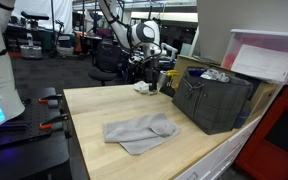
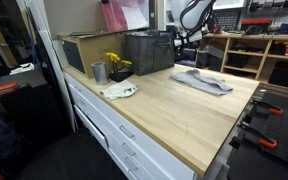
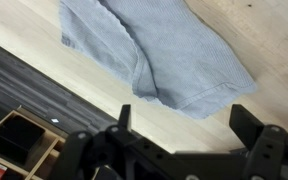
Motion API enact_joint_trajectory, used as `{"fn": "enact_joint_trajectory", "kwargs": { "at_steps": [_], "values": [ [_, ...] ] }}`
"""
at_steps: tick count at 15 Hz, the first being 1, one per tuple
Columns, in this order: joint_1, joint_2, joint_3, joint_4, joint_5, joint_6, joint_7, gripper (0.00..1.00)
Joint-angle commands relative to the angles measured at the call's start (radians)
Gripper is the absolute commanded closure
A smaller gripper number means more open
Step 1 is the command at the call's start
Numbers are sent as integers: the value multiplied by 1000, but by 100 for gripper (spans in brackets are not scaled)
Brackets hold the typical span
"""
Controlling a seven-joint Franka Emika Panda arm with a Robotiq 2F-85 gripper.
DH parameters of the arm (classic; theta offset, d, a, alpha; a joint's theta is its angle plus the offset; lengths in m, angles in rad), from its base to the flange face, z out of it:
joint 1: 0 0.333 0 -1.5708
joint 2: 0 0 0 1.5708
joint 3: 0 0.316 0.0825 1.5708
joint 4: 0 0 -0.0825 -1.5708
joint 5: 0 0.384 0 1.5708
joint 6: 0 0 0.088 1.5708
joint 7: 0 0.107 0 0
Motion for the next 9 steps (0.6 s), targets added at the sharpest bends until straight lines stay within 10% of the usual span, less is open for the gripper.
{"fn": "enact_joint_trajectory", "kwargs": {
  "at_steps": [1,9],
  "values": [
    [8,32,-3,35,40,-4,-56,0],
    [-70,110,-44,0,86,63,-252,0]
  ]
}}
